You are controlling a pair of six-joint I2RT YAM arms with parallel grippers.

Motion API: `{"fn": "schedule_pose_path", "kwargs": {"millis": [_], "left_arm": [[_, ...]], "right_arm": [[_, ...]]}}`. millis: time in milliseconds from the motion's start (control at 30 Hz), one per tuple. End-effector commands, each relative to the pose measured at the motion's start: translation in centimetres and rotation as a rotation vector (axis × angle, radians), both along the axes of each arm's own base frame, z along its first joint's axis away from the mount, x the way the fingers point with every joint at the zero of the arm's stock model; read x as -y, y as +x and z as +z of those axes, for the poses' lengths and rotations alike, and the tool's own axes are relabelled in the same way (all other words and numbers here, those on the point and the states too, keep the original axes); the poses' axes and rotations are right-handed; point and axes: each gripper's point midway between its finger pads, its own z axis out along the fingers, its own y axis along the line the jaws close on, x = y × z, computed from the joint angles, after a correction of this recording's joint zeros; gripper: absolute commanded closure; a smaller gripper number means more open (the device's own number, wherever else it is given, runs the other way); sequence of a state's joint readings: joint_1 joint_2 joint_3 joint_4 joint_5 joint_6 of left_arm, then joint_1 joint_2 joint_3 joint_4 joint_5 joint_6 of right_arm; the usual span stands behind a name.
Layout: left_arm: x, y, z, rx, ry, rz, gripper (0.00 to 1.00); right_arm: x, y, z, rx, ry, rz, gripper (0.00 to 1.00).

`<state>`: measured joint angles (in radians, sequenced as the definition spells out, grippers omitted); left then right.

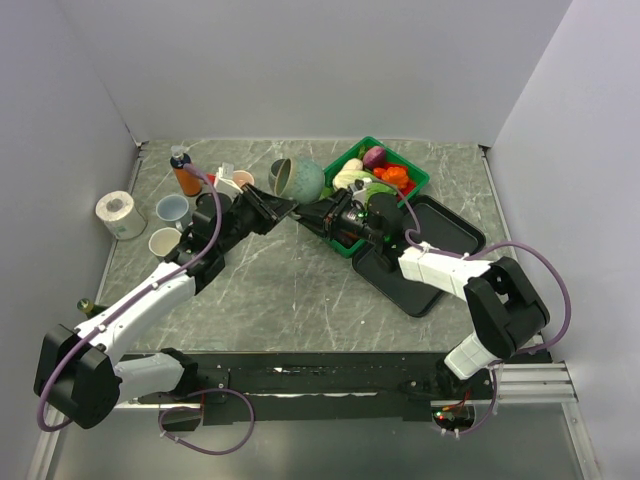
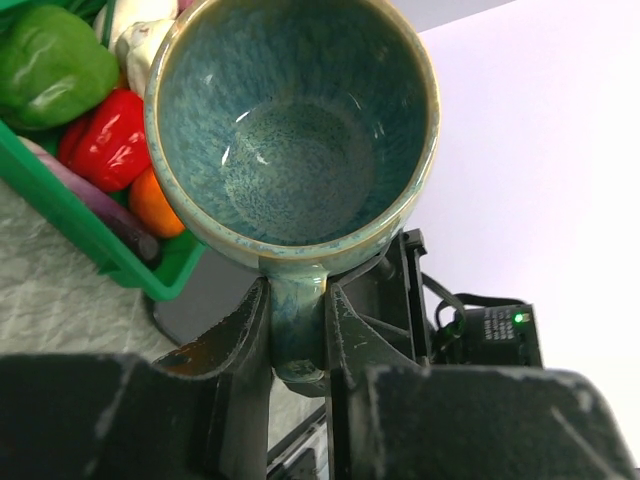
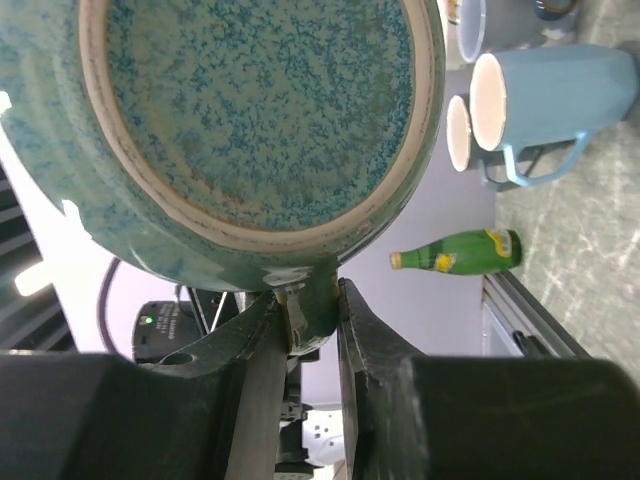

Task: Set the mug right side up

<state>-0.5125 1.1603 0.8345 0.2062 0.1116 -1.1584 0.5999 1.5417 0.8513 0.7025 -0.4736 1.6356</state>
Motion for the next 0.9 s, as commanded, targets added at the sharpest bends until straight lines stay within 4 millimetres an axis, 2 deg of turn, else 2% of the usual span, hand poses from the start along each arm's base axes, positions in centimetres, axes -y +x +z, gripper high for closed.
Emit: {"fn": "schedule_pose_path", "kwargs": {"millis": [0,167,200,267,300,367,500,600,800,867], "left_arm": [[-1.5,1.0,5.3,0.19,-0.024,0.086,0.99],[-2.0,0.8,4.8,0.198,0.008,0.1,0.99],[-2.0,0.9,4.4,0.193,0.018,0.099,0.99],[-1.9,0.7,4.0,0.191,0.028,0.093,0.99],[-1.9,0.7,3.8,0.187,0.034,0.089,0.99],[-1.9,0.7,3.1,0.177,0.056,0.084,0.99],[-1.9,0.9,2.5,0.16,0.094,0.084,0.99],[-2.1,1.2,1.8,0.14,0.124,0.097,0.99],[-2.2,1.2,0.5,0.125,0.166,0.091,0.99],[-3.0,1.7,-0.1,0.115,0.207,0.133,0.99]], "right_arm": [[-1.3,-4.0,4.5,0.163,0.01,0.163,1.0],[-0.1,-3.3,3.3,0.144,-0.096,0.116,1.0],[0.1,-3.1,2.4,0.109,-0.131,0.108,1.0],[0.3,-2.9,2.5,0.123,-0.165,0.103,0.99],[0.5,-2.8,1.7,0.091,-0.196,0.102,0.93],[0.7,-2.6,1.5,0.095,-0.227,0.097,0.86],[1.0,-2.5,0.5,0.064,-0.279,0.1,0.64],[1.5,-2.3,-0.2,0.042,-0.309,0.084,0.54],[3.0,-1.9,-0.8,0.02,-0.345,0.033,0.5],[3.3,-1.8,-0.8,0.027,-0.349,0.022,0.5]]}}
